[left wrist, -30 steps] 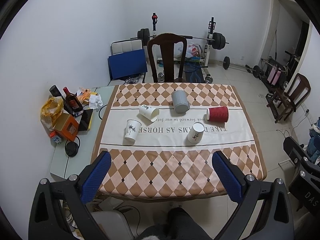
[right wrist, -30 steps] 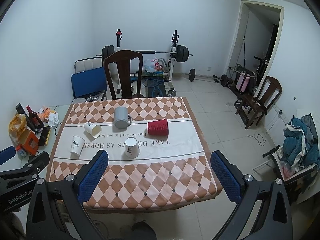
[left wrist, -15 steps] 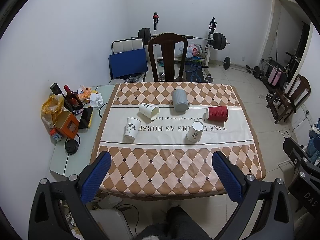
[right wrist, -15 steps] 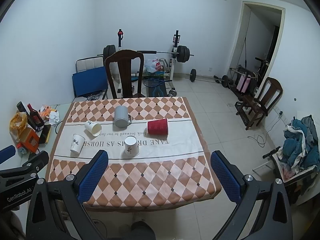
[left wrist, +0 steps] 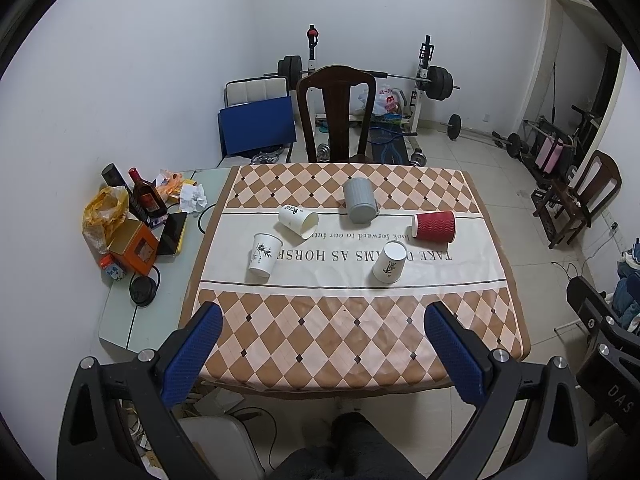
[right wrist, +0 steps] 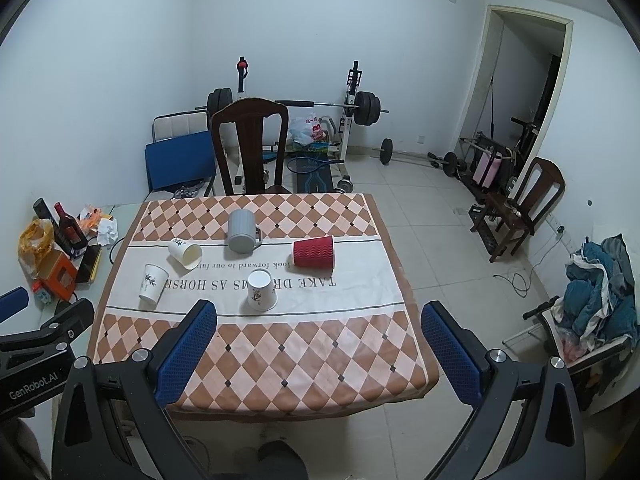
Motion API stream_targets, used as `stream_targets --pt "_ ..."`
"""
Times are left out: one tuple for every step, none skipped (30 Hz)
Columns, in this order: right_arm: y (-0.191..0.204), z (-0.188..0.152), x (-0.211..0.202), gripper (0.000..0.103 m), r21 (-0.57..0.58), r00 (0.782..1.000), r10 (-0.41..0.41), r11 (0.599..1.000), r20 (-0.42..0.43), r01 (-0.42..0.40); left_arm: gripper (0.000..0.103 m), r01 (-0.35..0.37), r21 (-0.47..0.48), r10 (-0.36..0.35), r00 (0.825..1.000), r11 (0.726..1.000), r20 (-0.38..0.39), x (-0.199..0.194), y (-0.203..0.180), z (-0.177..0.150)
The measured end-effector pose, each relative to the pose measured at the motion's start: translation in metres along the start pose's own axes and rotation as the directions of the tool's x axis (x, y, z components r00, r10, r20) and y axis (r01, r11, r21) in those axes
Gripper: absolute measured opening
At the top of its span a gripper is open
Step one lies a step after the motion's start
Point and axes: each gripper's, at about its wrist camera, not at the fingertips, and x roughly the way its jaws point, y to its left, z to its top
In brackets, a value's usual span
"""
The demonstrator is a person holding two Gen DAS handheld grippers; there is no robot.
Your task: Flip cup upside down
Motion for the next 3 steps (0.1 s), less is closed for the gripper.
stream_targets --pt "-0.0008 -0.0002 -0.0003 0.103 0.000 1.000 0.002 1.000 -0.002 -0.002 0.103 -0.002 -0.002 0.002 1.000 1.000 0.000 -0.0012 -0.0006 -0.0013" --pt "-0.0020 -0.0007 -0.0006 0.103 -0.002 1.000 0.002 1.000 -0.002 -0.002 0.103 -0.003 -0.002 0.003 1.000 1.000 0.000 -0.0026 -0.0013 -0.0023" --pt "-0.0035 -0.0014 -0.0006 0.103 -0.003 1.000 0.004 1.000 -0.002 -0.004 0.103 -0.002 -0.004 0.002 1.000 1.000 -0.003 -0.0026 -0.0018 -0.0030"
